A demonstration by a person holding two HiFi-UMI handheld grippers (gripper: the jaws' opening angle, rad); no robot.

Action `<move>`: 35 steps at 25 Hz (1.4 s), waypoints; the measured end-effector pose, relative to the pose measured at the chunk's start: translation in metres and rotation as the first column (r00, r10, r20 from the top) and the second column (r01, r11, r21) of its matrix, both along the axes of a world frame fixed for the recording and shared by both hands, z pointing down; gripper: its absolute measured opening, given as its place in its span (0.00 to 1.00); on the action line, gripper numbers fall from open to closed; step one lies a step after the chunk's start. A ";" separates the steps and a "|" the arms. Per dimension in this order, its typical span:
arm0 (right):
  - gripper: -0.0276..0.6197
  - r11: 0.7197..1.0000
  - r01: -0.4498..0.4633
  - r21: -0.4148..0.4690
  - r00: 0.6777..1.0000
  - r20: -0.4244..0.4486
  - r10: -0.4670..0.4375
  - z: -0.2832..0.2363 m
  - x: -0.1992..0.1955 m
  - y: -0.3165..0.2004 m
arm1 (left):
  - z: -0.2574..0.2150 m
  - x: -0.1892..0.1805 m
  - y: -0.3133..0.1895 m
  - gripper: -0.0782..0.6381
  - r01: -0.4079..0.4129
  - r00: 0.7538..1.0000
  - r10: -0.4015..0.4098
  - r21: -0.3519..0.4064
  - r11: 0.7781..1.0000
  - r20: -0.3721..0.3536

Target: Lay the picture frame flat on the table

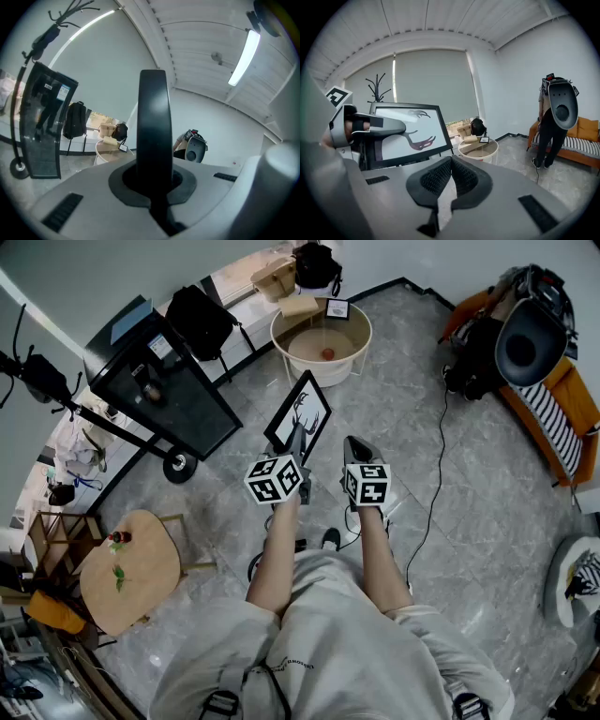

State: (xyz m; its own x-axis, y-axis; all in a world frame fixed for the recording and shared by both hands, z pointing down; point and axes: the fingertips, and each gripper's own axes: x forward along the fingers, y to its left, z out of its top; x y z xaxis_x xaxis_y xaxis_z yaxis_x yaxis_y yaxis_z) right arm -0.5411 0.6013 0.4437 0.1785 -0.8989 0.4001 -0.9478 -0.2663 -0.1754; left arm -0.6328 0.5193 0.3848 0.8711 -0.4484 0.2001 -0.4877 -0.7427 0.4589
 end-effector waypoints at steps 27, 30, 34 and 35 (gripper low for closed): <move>0.10 0.995 -0.072 0.069 0.995 0.080 0.067 0.002 0.142 -0.095 | 0.016 0.141 -0.103 0.15 -0.151 0.980 0.131 0.134 0.979 0.150; 0.10 0.996 -0.066 0.060 0.995 0.082 0.061 0.001 0.164 -0.121 | 0.011 0.170 -0.132 0.15 -0.159 0.980 0.141 0.127 0.979 0.140; 0.10 0.997 -0.057 0.045 0.995 0.089 0.052 0.002 0.188 -0.152 | 0.009 0.204 -0.166 0.15 -0.171 0.977 0.151 0.130 0.977 0.153; 0.10 0.998 -0.056 0.039 0.995 0.091 0.052 0.003 0.193 -0.159 | 0.010 0.211 -0.172 0.15 -0.179 0.974 0.156 0.136 0.974 0.164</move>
State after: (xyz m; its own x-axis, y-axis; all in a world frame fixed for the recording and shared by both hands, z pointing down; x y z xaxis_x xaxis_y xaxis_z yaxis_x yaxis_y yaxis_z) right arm -0.3479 0.4418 0.4468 0.1923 -0.9050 0.3795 -0.9123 -0.3074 -0.2708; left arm -0.4216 0.3469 0.3948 0.9012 -0.3332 0.2771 -0.4055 -0.8741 0.2676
